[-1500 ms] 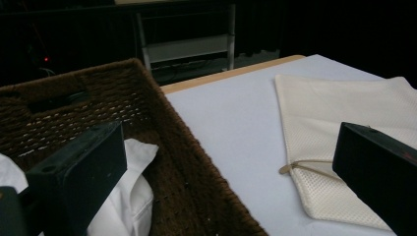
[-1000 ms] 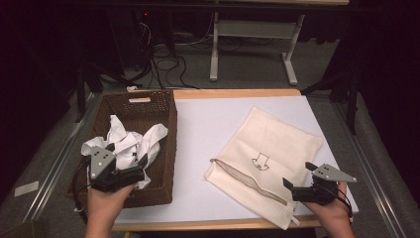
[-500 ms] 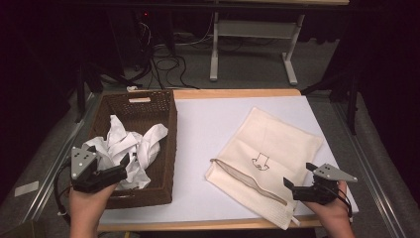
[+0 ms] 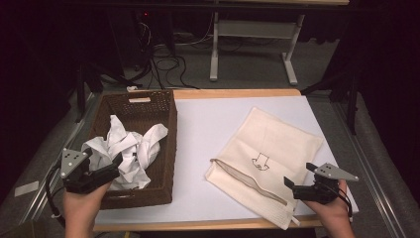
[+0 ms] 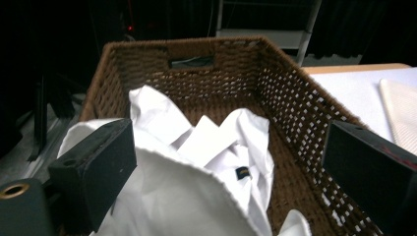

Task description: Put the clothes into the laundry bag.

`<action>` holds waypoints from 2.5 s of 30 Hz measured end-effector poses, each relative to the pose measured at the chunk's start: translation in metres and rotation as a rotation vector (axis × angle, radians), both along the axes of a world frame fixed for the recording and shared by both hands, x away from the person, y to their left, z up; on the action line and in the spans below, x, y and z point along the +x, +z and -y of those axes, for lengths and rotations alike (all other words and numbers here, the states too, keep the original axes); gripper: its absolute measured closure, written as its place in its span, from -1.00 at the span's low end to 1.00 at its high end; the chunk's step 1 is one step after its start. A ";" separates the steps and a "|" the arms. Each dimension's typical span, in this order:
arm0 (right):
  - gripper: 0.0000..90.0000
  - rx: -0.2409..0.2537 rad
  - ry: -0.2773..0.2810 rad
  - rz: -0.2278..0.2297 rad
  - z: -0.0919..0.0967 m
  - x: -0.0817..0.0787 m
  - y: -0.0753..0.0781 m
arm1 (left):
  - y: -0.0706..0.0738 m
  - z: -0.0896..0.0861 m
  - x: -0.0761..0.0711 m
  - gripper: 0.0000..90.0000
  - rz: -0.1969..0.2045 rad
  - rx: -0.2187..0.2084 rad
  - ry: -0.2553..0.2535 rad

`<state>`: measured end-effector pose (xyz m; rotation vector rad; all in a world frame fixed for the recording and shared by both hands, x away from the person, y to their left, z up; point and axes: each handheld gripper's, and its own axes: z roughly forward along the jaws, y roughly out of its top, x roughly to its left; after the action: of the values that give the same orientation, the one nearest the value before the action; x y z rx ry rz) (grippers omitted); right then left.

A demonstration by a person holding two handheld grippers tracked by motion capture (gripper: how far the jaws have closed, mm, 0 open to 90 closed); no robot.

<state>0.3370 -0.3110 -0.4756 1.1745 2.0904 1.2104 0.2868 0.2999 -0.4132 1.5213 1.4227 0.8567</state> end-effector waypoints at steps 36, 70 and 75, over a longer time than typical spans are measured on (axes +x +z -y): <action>-0.99 0.031 0.025 -0.035 -0.002 0.001 -0.001 | -0.044 0.008 0.123 -0.93 -0.772 0.088 -0.115; -0.97 0.034 0.019 -0.047 -0.002 0.002 -0.003 | -0.070 0.032 0.134 0.40 -0.896 0.234 -0.133; -0.96 0.037 0.015 -0.048 -0.001 0.002 -0.003 | -0.066 0.032 0.133 0.57 -0.852 0.228 -0.130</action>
<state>0.3391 -0.3096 -0.4783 1.2180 2.1234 1.2448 0.4195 0.2676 -0.4794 2.2808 1.8118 0.2770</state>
